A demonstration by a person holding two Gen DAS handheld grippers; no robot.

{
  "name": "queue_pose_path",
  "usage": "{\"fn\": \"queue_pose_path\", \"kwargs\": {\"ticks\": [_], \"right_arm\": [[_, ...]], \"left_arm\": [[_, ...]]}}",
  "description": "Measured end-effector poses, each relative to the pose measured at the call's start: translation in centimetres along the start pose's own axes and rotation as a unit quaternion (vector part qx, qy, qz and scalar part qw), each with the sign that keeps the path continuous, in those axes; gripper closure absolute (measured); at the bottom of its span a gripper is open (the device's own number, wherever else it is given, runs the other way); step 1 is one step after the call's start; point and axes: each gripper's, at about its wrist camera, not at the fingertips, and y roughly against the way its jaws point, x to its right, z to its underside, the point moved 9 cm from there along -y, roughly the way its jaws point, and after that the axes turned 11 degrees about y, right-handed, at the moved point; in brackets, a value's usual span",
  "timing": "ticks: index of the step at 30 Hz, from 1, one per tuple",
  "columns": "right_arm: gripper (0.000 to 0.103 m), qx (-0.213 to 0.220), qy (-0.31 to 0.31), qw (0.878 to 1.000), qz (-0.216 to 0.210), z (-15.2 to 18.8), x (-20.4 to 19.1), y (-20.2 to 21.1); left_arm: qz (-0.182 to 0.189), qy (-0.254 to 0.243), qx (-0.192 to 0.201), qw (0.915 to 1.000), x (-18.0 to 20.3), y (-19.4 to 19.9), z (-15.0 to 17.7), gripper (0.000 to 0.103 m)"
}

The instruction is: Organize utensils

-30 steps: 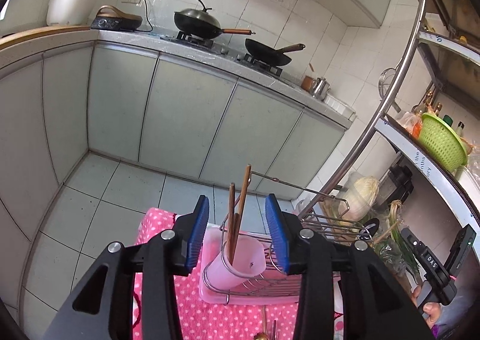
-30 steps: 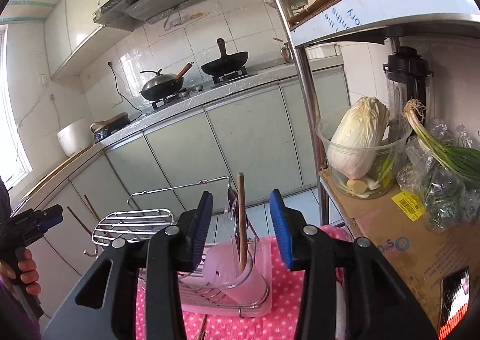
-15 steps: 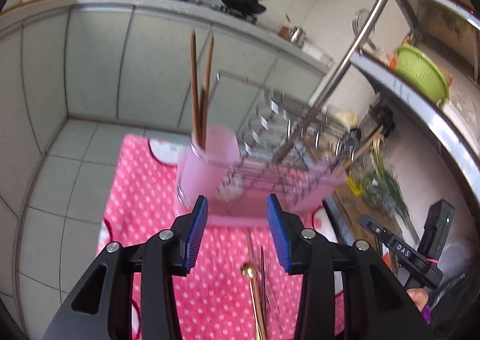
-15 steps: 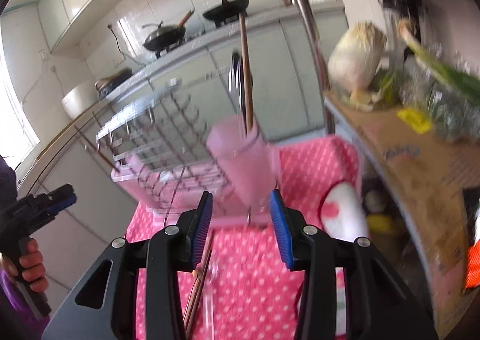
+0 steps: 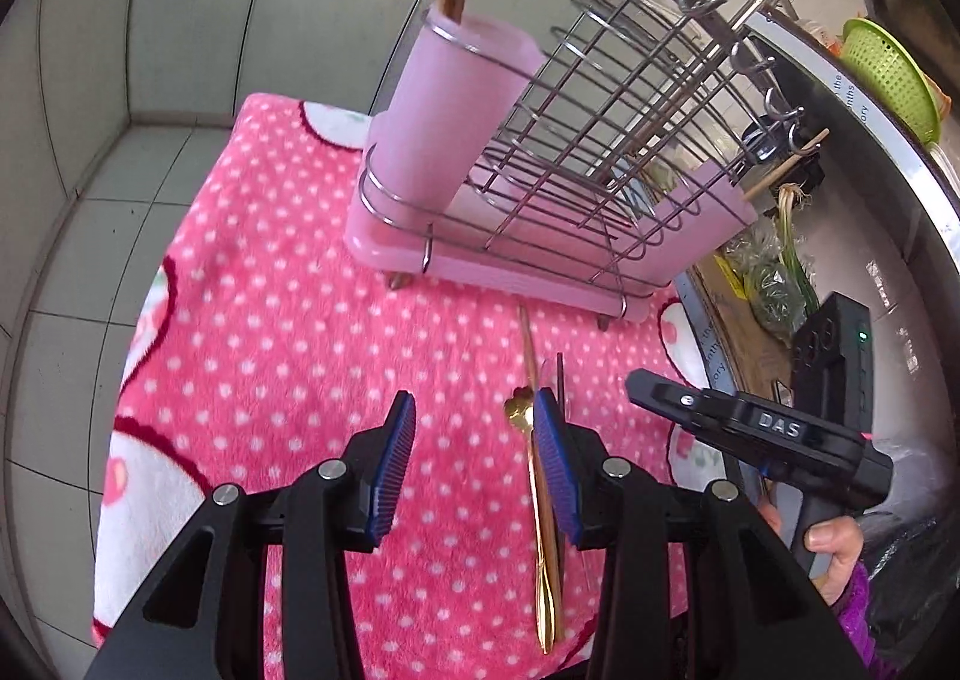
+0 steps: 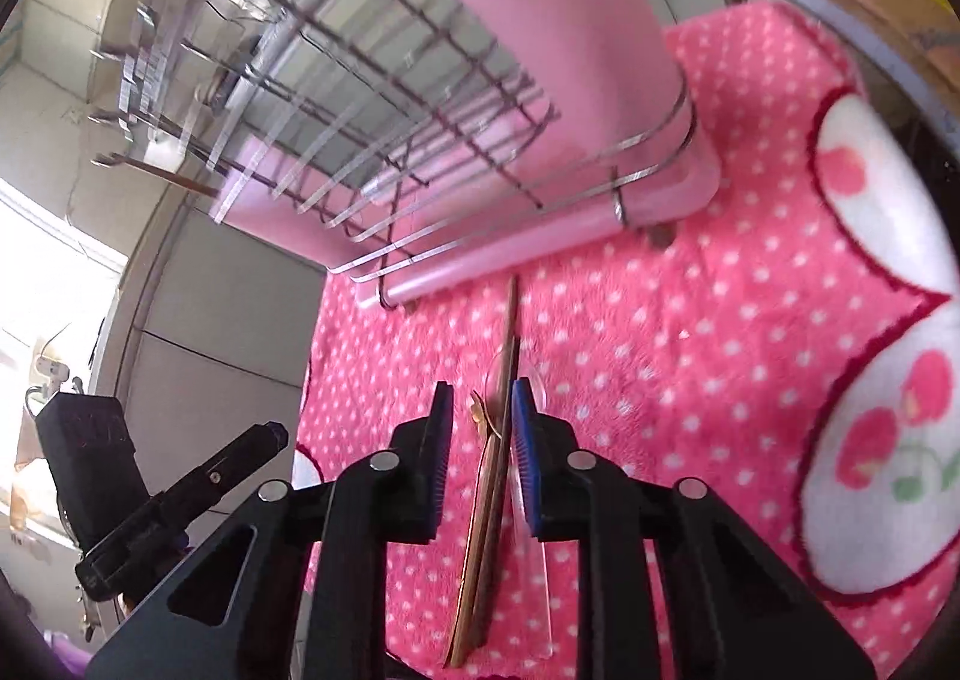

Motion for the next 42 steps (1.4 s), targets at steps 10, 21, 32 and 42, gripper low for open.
{"fn": "queue_pose_path", "kwargs": {"ticks": [10,21,32,42], "right_arm": [[0.085,-0.053,-0.002,0.998,0.034,0.6,-0.1,-5.0],[0.098,-0.051,-0.007,0.997,0.05,1.2,0.7,-6.0],[0.098,-0.018,0.013,0.995,0.098,1.1,3.7,-1.3],[0.098,0.006,0.014,0.998,0.062,0.7,4.2,1.6]], "left_arm": [[0.01,0.003,-0.007,0.9999,-0.6,0.0,0.4,0.064],[0.002,-0.006,-0.077,0.997,0.2,-3.6,2.8,0.068],[-0.043,-0.047,-0.152,0.9864,2.4,-8.3,4.4,0.076],[-0.023,0.004,-0.147,0.9888,4.9,-9.7,0.8,0.075]]}}
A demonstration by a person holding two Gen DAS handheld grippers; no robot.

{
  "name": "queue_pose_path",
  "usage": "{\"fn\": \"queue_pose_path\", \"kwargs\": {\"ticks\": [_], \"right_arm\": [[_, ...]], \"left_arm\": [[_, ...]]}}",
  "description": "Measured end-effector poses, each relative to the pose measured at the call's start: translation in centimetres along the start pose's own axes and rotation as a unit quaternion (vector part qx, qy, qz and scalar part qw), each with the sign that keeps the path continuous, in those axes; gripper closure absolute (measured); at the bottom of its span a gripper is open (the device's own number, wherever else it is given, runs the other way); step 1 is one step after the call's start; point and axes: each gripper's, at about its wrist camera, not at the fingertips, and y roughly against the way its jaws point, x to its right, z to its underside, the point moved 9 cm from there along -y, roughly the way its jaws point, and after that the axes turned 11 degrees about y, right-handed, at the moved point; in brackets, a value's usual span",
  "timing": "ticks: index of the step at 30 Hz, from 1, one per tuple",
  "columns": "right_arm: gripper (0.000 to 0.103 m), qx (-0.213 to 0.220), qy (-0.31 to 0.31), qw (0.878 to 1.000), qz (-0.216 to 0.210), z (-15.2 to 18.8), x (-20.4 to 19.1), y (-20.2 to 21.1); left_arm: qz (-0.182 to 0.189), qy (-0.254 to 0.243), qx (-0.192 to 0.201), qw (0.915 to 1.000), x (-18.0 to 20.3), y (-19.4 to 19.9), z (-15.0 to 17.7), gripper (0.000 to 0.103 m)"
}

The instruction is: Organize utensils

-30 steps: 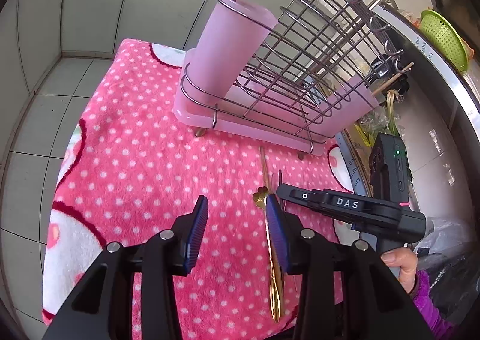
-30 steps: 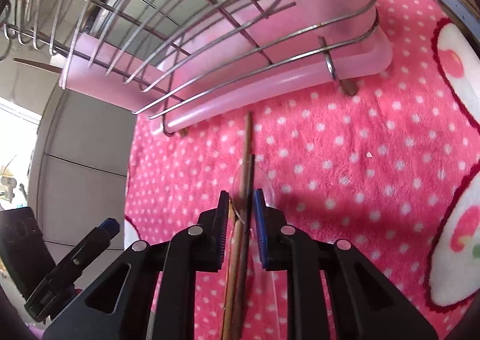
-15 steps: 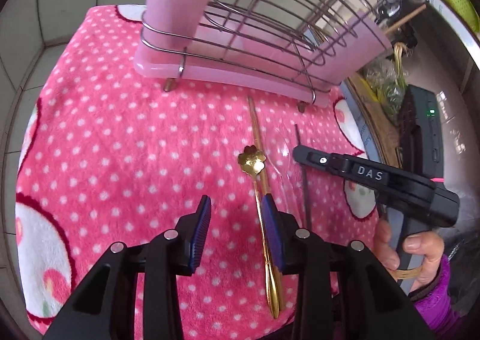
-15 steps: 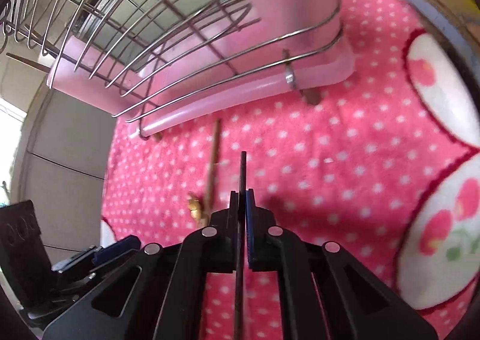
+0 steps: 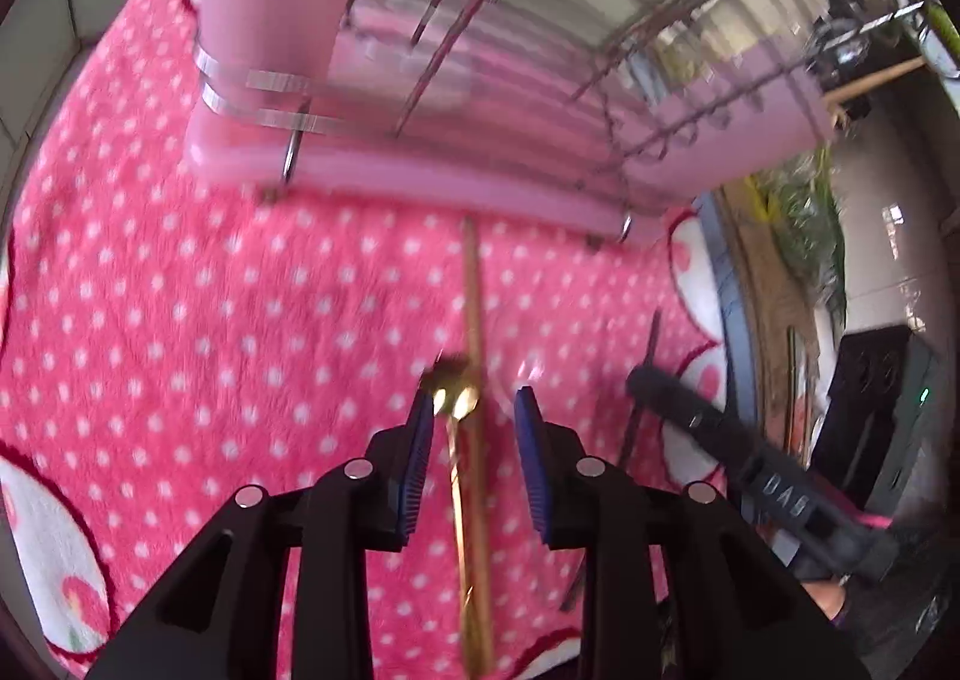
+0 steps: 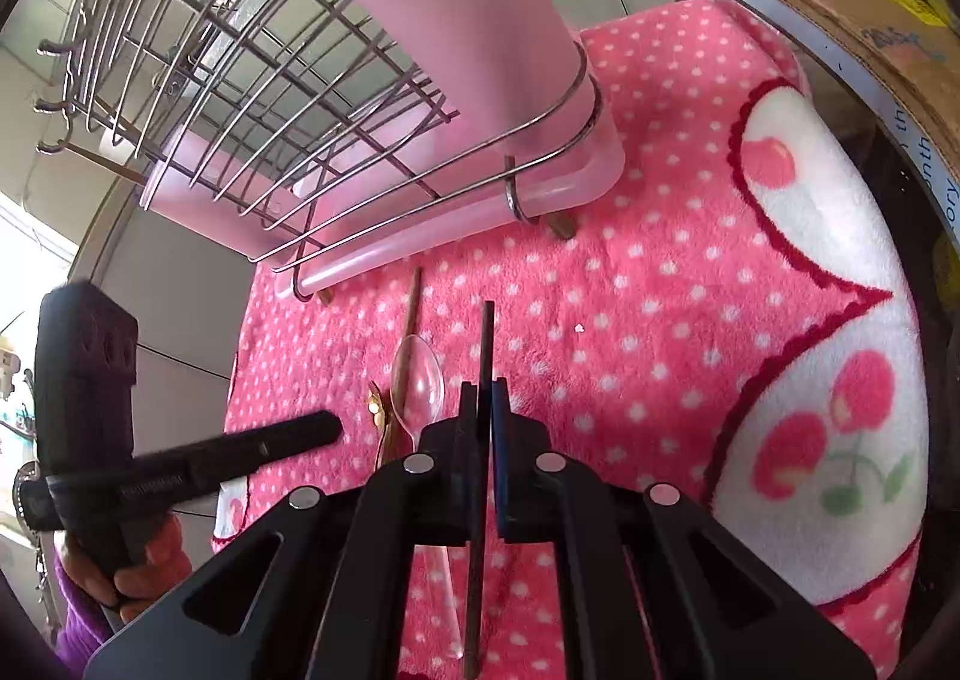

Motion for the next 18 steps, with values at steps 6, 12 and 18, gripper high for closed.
{"fn": "queue_pose_path", "kwargs": {"ticks": [6,12,18], "right_arm": [[0.098,0.003,-0.005,1.0,-0.01,0.2,0.3,0.4],[0.098,0.009,-0.016,1.0,-0.013,0.0,0.8,0.8],[0.098,0.011,-0.02,1.0,-0.014,-0.1,1.1,1.1]], "left_arm": [[0.0,-0.055,0.016,0.9984,3.1,-1.0,-2.0,0.072],[-0.034,-0.074,-0.002,0.9967,3.1,-4.0,-2.1,0.072],[0.007,-0.051,-0.045,0.9977,3.8,-5.6,-0.6,0.072]]}}
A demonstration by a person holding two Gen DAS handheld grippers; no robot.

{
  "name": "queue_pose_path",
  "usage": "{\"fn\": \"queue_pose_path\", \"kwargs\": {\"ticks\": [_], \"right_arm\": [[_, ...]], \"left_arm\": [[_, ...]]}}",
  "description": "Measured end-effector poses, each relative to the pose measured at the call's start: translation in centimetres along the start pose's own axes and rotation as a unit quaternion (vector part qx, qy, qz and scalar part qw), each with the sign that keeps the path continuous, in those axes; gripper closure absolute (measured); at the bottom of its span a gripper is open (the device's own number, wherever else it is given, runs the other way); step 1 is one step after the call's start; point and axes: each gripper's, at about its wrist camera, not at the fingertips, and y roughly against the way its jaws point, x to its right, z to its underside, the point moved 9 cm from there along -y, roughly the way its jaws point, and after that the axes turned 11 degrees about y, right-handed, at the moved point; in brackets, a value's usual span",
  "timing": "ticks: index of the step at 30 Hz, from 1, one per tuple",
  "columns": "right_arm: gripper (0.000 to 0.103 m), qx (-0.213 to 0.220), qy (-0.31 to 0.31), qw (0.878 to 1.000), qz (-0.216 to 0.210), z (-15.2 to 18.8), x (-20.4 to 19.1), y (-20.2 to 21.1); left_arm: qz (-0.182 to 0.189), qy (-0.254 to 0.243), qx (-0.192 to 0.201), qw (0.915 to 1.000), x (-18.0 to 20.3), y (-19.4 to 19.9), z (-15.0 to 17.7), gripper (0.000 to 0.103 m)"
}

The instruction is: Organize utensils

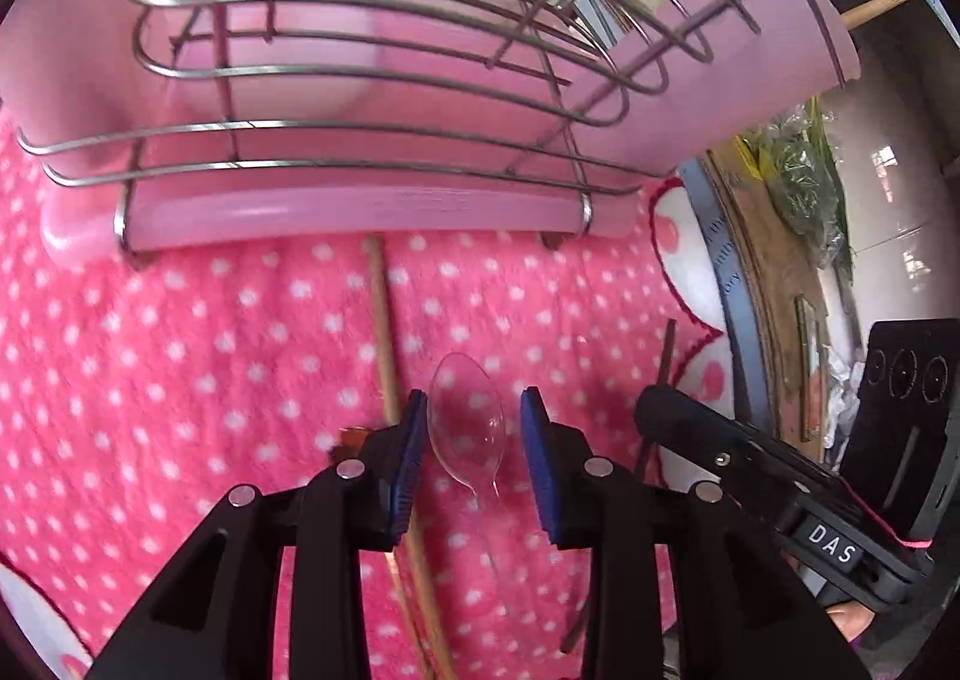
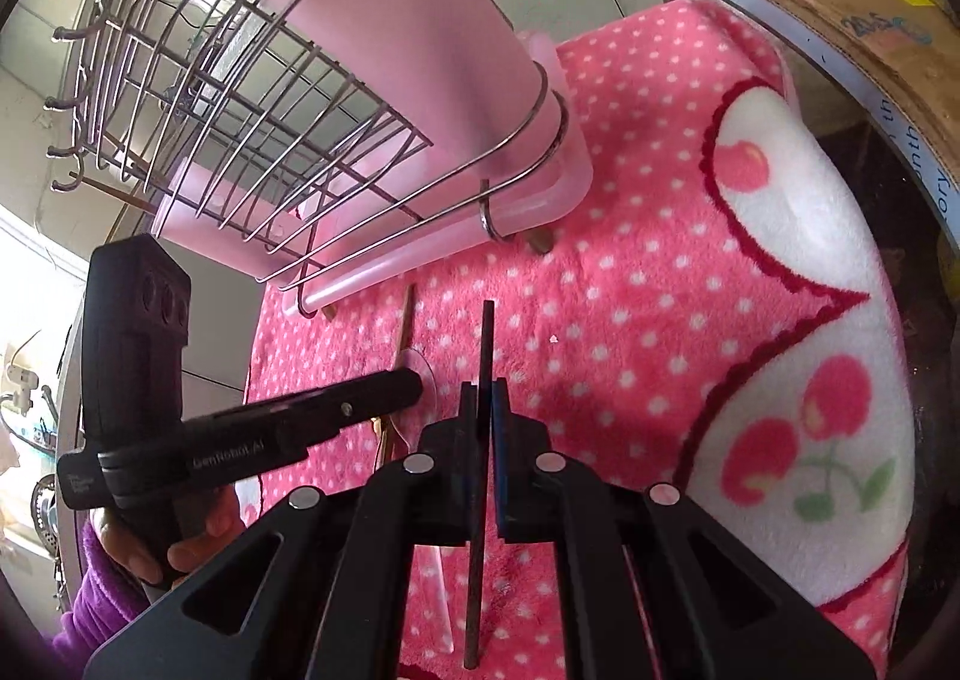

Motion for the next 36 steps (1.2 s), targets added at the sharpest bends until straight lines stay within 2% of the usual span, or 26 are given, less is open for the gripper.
{"fn": "queue_pose_path", "kwargs": {"ticks": [3,11,12,13,14,19,22,25,31,33,36], "right_arm": [[0.098,0.001,0.0,1.0,0.002,0.1,0.1,0.3],[0.098,0.008,0.001,1.0,0.005,0.0,0.2,1.0],[0.098,0.01,0.004,1.0,0.006,0.0,0.2,1.2],[0.098,0.011,0.006,1.0,0.007,0.0,0.1,1.4],[0.098,0.013,0.009,1.0,0.008,-0.1,0.1,1.6],[0.098,0.029,0.024,0.999,0.018,-0.3,-0.3,3.0],[0.098,0.042,0.031,0.998,0.022,-0.5,-0.5,4.0],[0.098,0.062,0.038,0.997,0.025,-0.9,-1.1,5.3],[0.098,0.1,0.073,0.991,0.053,-2.0,-2.7,7.9],[0.098,0.098,0.082,0.99,0.057,-2.1,-3.0,8.1],[0.098,0.07,0.063,0.994,0.052,-1.7,-2.4,6.9]], "left_arm": [[0.012,0.002,-0.012,0.9999,0.8,-0.9,0.5,0.072],[-0.008,-0.014,-0.006,0.9998,1.3,-1.7,1.1,0.076],[-0.007,-0.013,-0.006,0.9999,1.3,-1.6,1.1,0.079],[-0.004,-0.013,-0.005,0.9999,1.3,-1.6,1.1,0.094],[-0.003,-0.013,-0.007,0.9999,1.1,-1.5,1.1,0.1],[0.011,-0.013,0.012,0.9998,0.7,0.1,1.1,0.1],[0.02,-0.02,0.044,0.9986,1.2,2.2,1.1,0.1],[0.029,-0.036,0.094,0.9945,1.5,5.7,1.0,0.1],[0.042,-0.058,0.199,0.9774,2.1,13.1,0.8,0.1],[0.047,-0.057,0.219,0.973,1.9,14.9,0.8,0.1],[0.054,-0.057,0.234,0.9691,1.9,16.6,0.7,0.1]]}}
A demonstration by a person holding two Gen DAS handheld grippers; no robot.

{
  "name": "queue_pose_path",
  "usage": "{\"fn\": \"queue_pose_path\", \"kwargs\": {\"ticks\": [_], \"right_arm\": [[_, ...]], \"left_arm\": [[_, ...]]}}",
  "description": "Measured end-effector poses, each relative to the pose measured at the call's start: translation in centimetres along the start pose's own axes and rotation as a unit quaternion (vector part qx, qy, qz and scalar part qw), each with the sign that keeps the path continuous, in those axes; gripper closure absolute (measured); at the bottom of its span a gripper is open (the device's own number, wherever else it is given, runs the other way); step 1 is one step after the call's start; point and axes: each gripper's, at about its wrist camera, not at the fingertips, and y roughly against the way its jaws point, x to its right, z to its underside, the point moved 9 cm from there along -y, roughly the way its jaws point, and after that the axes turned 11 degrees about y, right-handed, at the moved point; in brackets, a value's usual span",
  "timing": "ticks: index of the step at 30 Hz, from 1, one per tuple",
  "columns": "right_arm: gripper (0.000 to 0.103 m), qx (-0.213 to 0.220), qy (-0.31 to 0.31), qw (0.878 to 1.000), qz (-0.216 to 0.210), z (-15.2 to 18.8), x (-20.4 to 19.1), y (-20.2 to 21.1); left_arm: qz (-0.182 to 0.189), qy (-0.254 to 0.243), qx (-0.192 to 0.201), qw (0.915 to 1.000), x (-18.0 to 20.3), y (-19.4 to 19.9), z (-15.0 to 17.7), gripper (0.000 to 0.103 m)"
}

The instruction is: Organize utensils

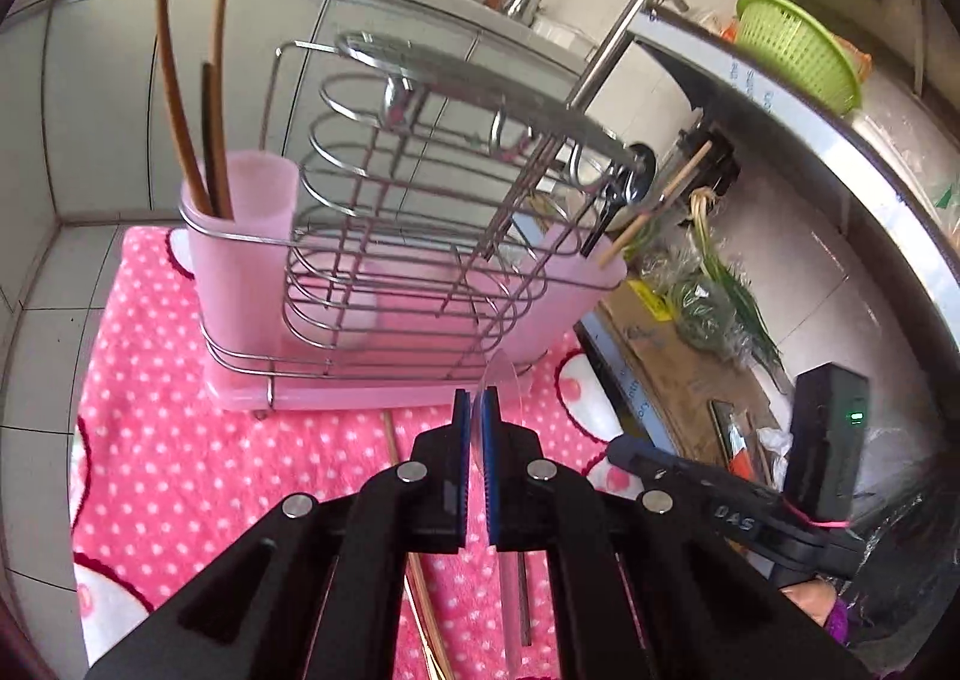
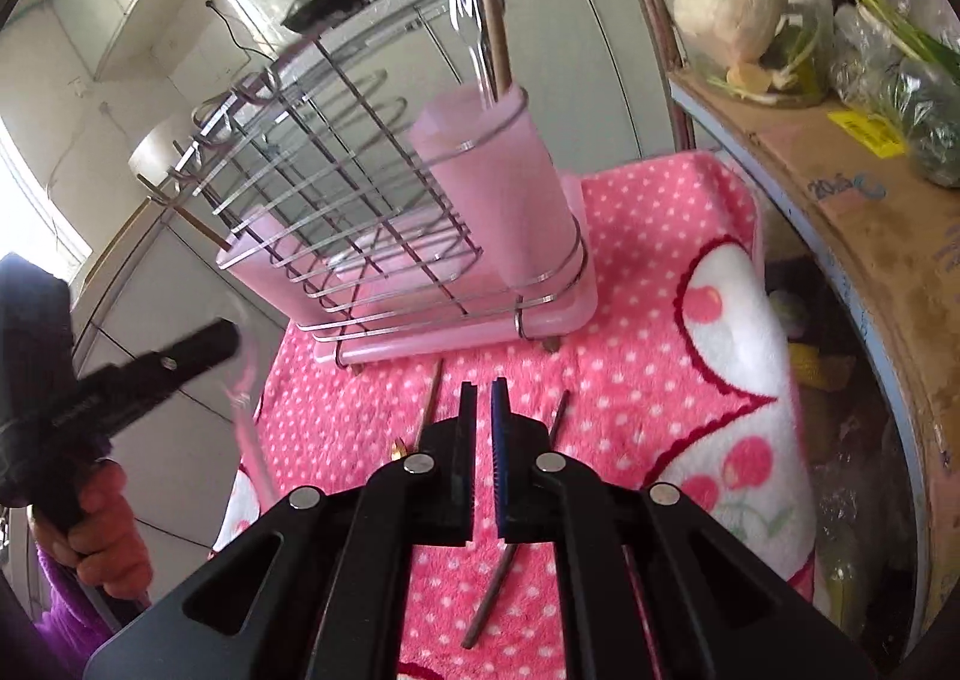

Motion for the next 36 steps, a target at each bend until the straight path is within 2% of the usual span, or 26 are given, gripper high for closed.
{"fn": "queue_pose_path", "kwargs": {"ticks": [5,9,14,20,23,24,25,29,33,36], "right_arm": [[0.097,-0.097,-0.063,0.993,-0.026,1.9,1.9,-5.0],[0.096,-0.148,-0.063,0.987,0.007,2.5,2.9,-7.9],[0.093,-0.183,-0.04,0.981,0.052,2.9,3.1,-10.2],[0.088,-0.193,-0.014,0.978,0.082,2.9,2.3,-11.0],[0.088,-0.185,0.002,0.979,0.086,2.9,2.0,-11.1],[0.092,-0.179,0.004,0.98,0.087,2.9,2.0,-11.1],[0.096,-0.171,0.002,0.982,0.084,2.9,2.0,-11.0],[0.098,-0.134,-0.009,0.989,0.06,2.6,1.5,-10.3],[0.098,-0.055,0.017,0.998,0.034,1.0,-0.6,-6.9],[0.098,0.012,0.038,0.999,0.021,-0.7,-2.3,-3.5]], "left_arm": [[0.012,-0.004,0.015,0.9998,-0.2,1.6,-0.9,0.1],[0.019,-0.003,0.016,0.9997,-0.6,2.2,-0.7,0.1],[0.023,0.004,0.021,0.9995,-1.6,3.1,-0.7,0.1],[0.025,0.015,0.028,0.9992,-3.0,3.8,-1.0,0.1],[0.024,0.017,0.032,0.999,-3.5,4.0,-1.2,0.1],[0.023,0.018,0.033,0.999,-3.6,4.0,-1.2,0.1],[0.022,0.019,0.034,0.999,-3.7,4.1,-1.3,0.1],[0.012,0.016,0.046,0.9987,-4.0,4.7,-1.8,0.1],[0.002,0.011,0.069,0.9976,-4.0,5.9,-2.7,0.1],[-0.007,0.008,0.09,0.9959,-4.0,7.0,-3.4,0.1]]}}
